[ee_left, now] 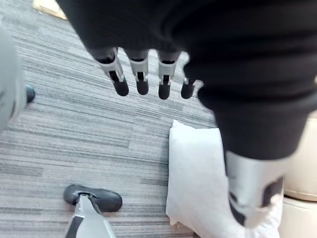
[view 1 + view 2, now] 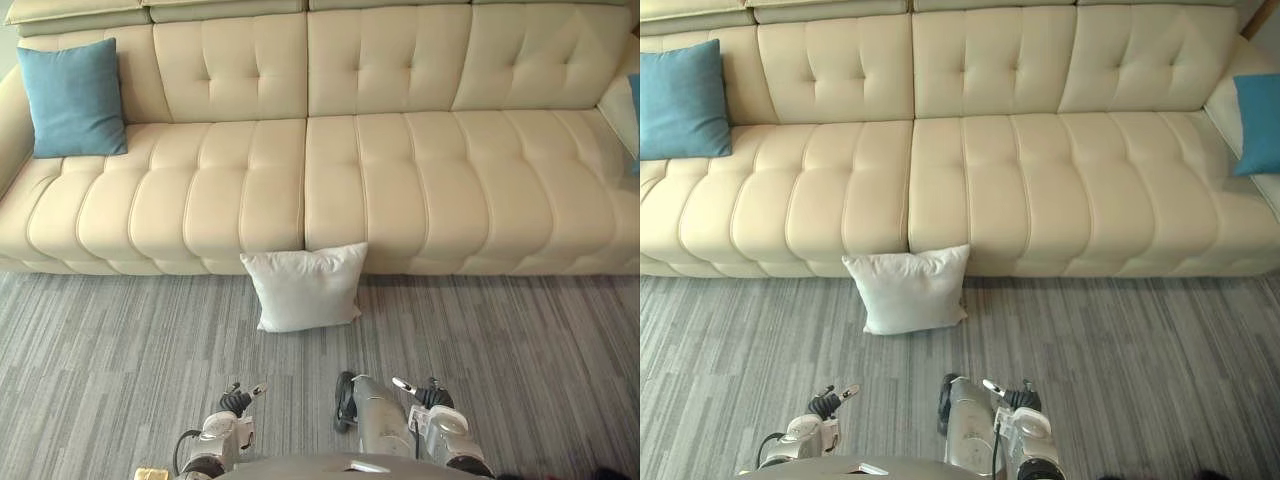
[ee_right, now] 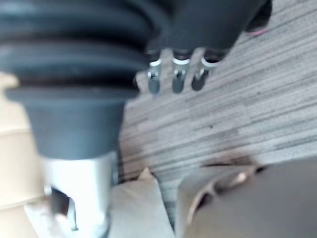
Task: Pick up cushions and gather them together orderly.
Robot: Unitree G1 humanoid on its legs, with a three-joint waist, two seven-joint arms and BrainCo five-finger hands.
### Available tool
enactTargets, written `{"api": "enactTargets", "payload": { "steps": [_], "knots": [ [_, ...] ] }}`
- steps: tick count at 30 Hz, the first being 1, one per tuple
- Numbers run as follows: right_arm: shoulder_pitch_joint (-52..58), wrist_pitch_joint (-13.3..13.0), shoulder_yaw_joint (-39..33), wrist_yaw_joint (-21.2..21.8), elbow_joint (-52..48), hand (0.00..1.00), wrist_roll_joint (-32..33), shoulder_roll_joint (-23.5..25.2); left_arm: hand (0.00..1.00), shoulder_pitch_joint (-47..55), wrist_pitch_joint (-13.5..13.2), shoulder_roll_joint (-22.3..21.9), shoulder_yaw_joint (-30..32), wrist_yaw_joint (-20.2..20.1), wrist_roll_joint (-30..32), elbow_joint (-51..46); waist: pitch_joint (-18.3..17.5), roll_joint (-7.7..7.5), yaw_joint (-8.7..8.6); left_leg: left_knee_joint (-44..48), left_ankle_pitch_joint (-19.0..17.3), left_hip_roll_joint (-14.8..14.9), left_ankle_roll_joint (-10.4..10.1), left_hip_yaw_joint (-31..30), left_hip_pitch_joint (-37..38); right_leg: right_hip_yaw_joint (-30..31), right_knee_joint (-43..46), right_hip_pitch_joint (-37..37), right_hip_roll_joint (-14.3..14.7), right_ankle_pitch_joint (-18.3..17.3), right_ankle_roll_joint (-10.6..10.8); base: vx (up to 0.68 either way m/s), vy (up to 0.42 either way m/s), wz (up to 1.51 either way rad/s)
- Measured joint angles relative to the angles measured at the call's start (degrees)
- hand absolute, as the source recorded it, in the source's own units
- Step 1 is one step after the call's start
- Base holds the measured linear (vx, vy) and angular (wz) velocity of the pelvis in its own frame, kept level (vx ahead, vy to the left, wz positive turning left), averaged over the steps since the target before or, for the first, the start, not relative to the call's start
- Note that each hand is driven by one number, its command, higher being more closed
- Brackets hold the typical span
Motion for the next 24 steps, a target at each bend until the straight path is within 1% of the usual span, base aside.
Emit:
{"api": "enactTargets", "payload": {
  "steps": [1,2,3,4,5,6,7,8,9,10,11,12,13,14,15,16,18,19,20,21,22,23,24],
  "knots": [
    [0.63,-0.08,0.21,0.01,-0.06,0.00,0.04,0.01,0.00,0.49,0.02,-0.02,0.87,-0.02,-0.01,-1.58,-0.03,0.22,0.64,9.33,3.39,2.25,-0.44,0.24,-3.62,-0.22,-1.17,2.59,0.77,-0.80,-0.84,0.39,-0.141,0.02],
    [0.80,-0.08,0.30,-0.01,-0.01,0.00,0.04,0.03,0.00,0.78,0.01,-0.04,1.55,0.00,-0.06,-2.29,-0.06,0.37,0.96,13.33,3.58,3.24,-0.27,0.95,-4.89,-0.11,-1.63,3.59,1.22,-1.16,-1.14,0.46,-0.097,-0.29],
    [1.07,-0.06,0.40,-0.04,0.08,0.00,0.23,0.11,0.00,1.30,0.05,0.06,3.50,0.10,-0.15,-3.46,-0.11,0.56,1.40,21.22,2.88,5.76,0.86,4.55,-7.94,0.41,-3.44,6.87,2.16,-1.66,-1.33,0.37,-0.046,-0.32],
    [1.36,-0.05,0.33,-0.10,0.09,0.00,0.33,0.14,0.00,1.37,0.06,0.06,4.30,0.15,-0.19,-3.85,-0.08,0.54,1.59,23.61,2.27,6.45,1.79,6.44,-9.40,0.74,-4.59,8.50,2.24,-1.69,-1.31,0.51,0.005,-0.32],
    [1.74,0.11,0.11,-0.14,0.16,0.00,0.58,0.12,0.00,1.38,0.06,0.06,4.74,0.18,-0.19,-4.50,-0.03,0.50,1.99,25.01,1.18,6.62,2.95,9.32,-11.84,1.59,-7.34,11.43,2.15,-1.37,-0.76,0.29,0.035,-0.17],
    [1.89,0.19,0.05,-0.14,0.19,0.00,0.65,0.13,0.00,1.40,0.05,0.05,4.75,0.20,-0.20,-4.71,-0.02,0.45,2.23,24.88,0.66,6.60,2.91,10.24,-12.63,1.85,-8.33,12.38,2.06,-1.20,-0.48,0.34,0.087,-0.19],
    [2.13,0.29,-0.07,-0.15,0.31,0.00,0.88,0.13,0.00,1.47,0.05,0.05,4.74,0.18,-0.19,-5.20,0.05,0.32,2.60,23.88,-0.63,6.52,3.09,11.96,-14.90,2.19,-10.34,14.41,1.70,-0.73,0.30,0.33,0.177,-0.10],
    [2.32,0.34,-0.09,-0.17,0.29,0.00,1.19,0.21,0.00,1.36,0.05,0.09,4.74,0.14,-0.17,-5.42,0.18,0.13,2.59,20.68,-2.27,5.82,3.77,13.46,-17.27,2.25,-12.10,16.63,0.46,-0.36,0.93,0.33,0.177,-0.04],
    [2.40,0.38,-0.08,-0.17,0.30,0.00,1.18,0.26,0.00,1.33,0.04,0.12,4.73,0.12,-0.17,-5.61,0.21,0.03,2.67,18.94,-2.84,5.46,4.04,14.09,-18.09,2.28,-12.57,17.29,-0.13,-0.21,1.19,0.40,0.288,0.12],
    [2.44,0.57,-0.21,-0.19,0.33,0.00,1.14,0.39,0.00,1.20,-0.01,0.11,4.69,0.10,-0.16,-6.21,0.46,-0.36,2.78,12.63,-4.32,4.10,4.49,15.80,-20.05,2.26,-13.36,19.21,-2.06,0.24,2.01,0.26,0.219,0.14],
    [2.54,0.69,-0.63,-0.20,0.32,0.00,1.14,0.56,0.00,1.19,-0.07,0.10,4.65,0.11,-0.15,-6.24,0.54,-0.48,3.00,8.03,-4.37,3.23,4.66,17.09,-20.64,2.24,-13.17,19.95,-3.25,0.25,2.12,0.38,0.353,0.20],
    [3.11,0.68,-0.93,-0.22,-0.04,0.00,1.16,0.52,0.00,1.32,-0.14,0.04,4.15,0.13,-0.15,-6.18,0.30,0.00,3.30,-4.32,-0.39,1.48,6.73,18.47,-20.73,2.20,-11.75,20.75,-4.51,-0.51,4.78,0.28,0.331,0.12],
    [3.13,0.46,-0.95,-0.21,-0.08,0.00,1.10,0.20,0.00,1.36,-0.13,-0.24,4.04,0.02,-0.36,-6.20,0.02,0.76,3.72,-8.76,4.24,0.69,7.36,17.86,-20.67,2.99,-10.22,20.77,-4.90,-2.31,7.45,0.29,0.356,0.30],
    [3.09,0.65,0.41,-0.16,0.02,0.00,1.08,1.74,0.00,0.32,-0.49,1.48,3.88,0.36,-0.34,-6.23,-0.19,-1.69,3.84,-8.67,4.00,-1.69,7.88,18.02,-21.03,5.40,-11.19,20.72,-6.40,-3.39,7.78,0.21,0.254,0.27],
    [3.09,0.62,0.21,-0.21,-0.03,0.00,0.93,2.48,0.00,0.20,-0.65,2.05,3.86,0.39,-0.34,-6.20,-0.16,-2.33,4.16,-9.23,3.98,-2.42,7.84,17.91,-21.09,6.04,-12.75,20.65,-6.36,-2.92,7.47,0.17,0.194,0.30],
    [2.92,0.47,0.04,-0.17,-0.01,0.00,0.94,3.09,0.00,0.26,-0.54,2.92,3.89,0.42,-0.59,-5.31,-0.03,-3.21,4.51,-9.64,3.94,-3.31,7.82,17.60,-21.17,6.80,-15.47,20.94,-5.89,-1.26,7.23,0.12,0.134,0.12],
    [2.94,0.55,-0.56,-0.18,0.11,0.00,0.82,3.21,0.00,0.97,-0.32,3.52,4.21,0.39,-1.15,-4.19,-0.17,-3.40,4.41,-11.11,3.94,-3.95,7.82,17.40,-20.26,7.14,-17.65,22.08,-5.87,1.54,7.64,0.10,0.121,0.02],
    [2.94,0.56,-0.61,-0.18,0.21,0.00,0.72,3.22,0.00,1.07,-0.28,3.65,4.21,0.39,-1.15,-3.87,-0.17,-3.40,4.42,-11.72,3.94,-4.07,7.81,17.54,-19.83,7.27,-18.19,22.35,-5.84,2.07,7.64,0.07,0.076,-0.14],
    [2.96,0.56,-0.61,-0.17,0.59,0.00,0.46,3.20,0.00,1.42,-0.12,3.87,4.19,0.35,-1.15,-3.38,-0.33,-3.50,4.34,-13.40,4.16,-4.45,7.55,17.86,-18.70,7.76,-19.45,22.99,-5.80,3.38,8.04,0.02,0.028,-0.27],
    [2.95,0.56,-0.57,-0.15,0.88,0.00,0.32,3.18,0.00,1.69,-0.12,3.97,4.17,0.24,-1.14,-3.10,-0.59,-3.62,4.37,-15.21,5.01,-4.80,7.50,18.57,-17.89,8.64,-20.47,22.88,-5.76,4.56,8.54,0.00,0.017,-0.28],
    [2.95,0.54,-0.56,-0.15,1.21,0.00,0.27,3.16,0.00,1.72,-0.12,4.04,4.15,0.20,-1.14,-2.81,-0.82,-3.66,4.35,-16.10,5.51,-4.99,7.49,18.78,-17.64,8.81,-20.91,22.79,-5.77,5.06,8.55,-0.03,0.018,-0.27],
    [2.92,0.46,-0.56,-0.13,2.28,0.00,0.23,3.03,0.00,1.77,-0.09,4.28,3.77,0.11,-1.14,-2.04,-1.28,-3.76,4.22,-19.85,7.39,-6.21,7.35,18.81,-16.48,9.45,-22.50,22.63,-5.77,6.87,8.66,-0.06,0.027,-0.19],
    [2.92,0.46,-0.56,-0.14,2.34,0.00,0.22,2.85,0.00,1.78,-0.09,4.56,3.40,0.10,-1.13,-1.67,-1.37,-3.82,4.26,-21.96,8.42,-6.75,7.34,18.78,-15.70,9.97,-23.14,22.59,-5.78,7.63,8.67,-0.06,0.030,-0.21]
  ]
}}
